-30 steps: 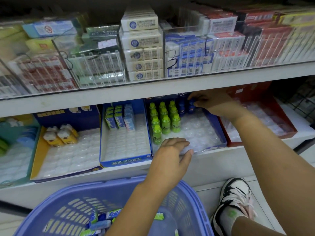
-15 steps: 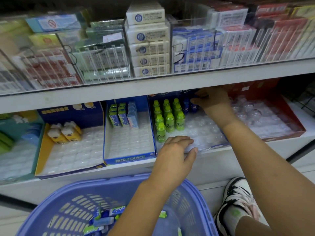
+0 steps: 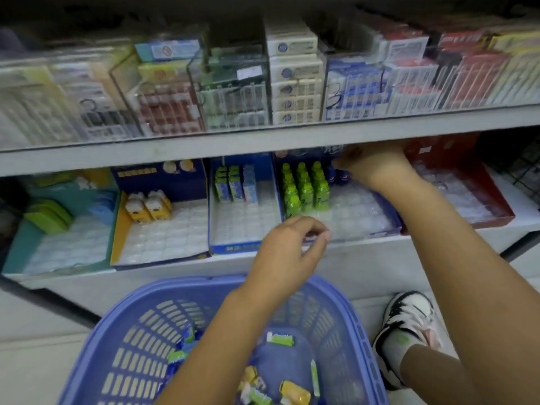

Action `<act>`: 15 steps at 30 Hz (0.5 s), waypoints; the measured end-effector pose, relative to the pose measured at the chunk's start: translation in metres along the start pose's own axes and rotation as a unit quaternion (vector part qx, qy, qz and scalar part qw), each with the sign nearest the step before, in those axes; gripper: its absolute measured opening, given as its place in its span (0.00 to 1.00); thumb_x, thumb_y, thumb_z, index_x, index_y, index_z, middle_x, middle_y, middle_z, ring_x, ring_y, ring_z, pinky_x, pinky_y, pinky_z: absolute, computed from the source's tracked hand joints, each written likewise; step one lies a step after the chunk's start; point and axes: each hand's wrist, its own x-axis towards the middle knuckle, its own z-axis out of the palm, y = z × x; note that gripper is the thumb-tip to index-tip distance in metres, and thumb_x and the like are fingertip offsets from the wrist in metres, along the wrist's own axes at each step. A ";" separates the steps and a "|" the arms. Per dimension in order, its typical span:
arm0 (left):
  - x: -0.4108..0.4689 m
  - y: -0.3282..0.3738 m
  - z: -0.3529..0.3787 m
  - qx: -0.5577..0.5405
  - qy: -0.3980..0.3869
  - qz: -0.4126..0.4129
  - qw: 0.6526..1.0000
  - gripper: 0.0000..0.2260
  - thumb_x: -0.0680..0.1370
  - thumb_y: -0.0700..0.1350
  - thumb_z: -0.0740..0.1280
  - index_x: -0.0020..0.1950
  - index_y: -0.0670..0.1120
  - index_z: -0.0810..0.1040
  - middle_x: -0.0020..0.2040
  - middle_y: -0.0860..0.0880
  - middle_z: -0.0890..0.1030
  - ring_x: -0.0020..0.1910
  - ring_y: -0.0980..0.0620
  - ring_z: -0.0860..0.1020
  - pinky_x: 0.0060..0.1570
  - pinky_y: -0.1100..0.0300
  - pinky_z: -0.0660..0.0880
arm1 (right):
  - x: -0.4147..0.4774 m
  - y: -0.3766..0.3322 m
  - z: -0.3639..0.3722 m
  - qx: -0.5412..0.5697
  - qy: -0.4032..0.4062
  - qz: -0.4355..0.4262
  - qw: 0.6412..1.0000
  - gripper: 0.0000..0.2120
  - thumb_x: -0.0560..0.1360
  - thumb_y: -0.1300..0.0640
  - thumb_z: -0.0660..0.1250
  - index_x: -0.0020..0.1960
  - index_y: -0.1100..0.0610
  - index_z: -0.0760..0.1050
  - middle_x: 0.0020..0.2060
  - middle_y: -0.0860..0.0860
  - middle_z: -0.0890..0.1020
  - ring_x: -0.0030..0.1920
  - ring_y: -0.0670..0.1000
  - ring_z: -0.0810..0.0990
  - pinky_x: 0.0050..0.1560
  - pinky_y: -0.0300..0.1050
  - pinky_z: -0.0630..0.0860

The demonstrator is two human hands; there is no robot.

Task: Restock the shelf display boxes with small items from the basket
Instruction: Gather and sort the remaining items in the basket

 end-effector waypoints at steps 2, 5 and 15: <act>-0.025 -0.013 -0.018 0.026 -0.034 -0.040 0.998 0.11 0.76 0.53 0.63 0.40 0.47 0.79 0.35 0.53 0.79 0.35 0.56 0.76 0.38 0.61 0.71 | -0.028 -0.029 -0.006 0.029 -0.142 -0.032 0.989 0.13 0.71 0.49 0.71 0.38 0.59 0.79 0.32 0.53 0.82 0.36 0.51 0.81 0.40 0.41 0.74; -0.069 -0.051 -0.039 0.108 -0.122 -0.157 0.974 0.14 0.77 0.52 0.65 0.36 0.44 0.74 0.31 0.49 0.76 0.33 0.50 0.74 0.35 0.58 0.66 | -0.074 -0.065 0.012 0.039 -0.358 -0.069 0.930 0.13 0.69 0.48 0.73 0.37 0.58 0.80 0.29 0.50 0.83 0.30 0.48 0.82 0.32 0.37 0.78; -0.214 -0.152 -0.028 0.129 -0.440 -0.328 0.826 0.09 0.77 0.38 0.64 0.57 0.41 0.77 0.55 0.42 0.77 0.56 0.48 0.76 0.50 0.59 0.70 | -0.194 -0.067 0.205 -0.214 -0.590 -0.145 0.765 0.19 0.74 0.56 0.70 0.62 0.62 0.76 0.58 0.58 0.79 0.58 0.57 0.77 0.52 0.46 0.74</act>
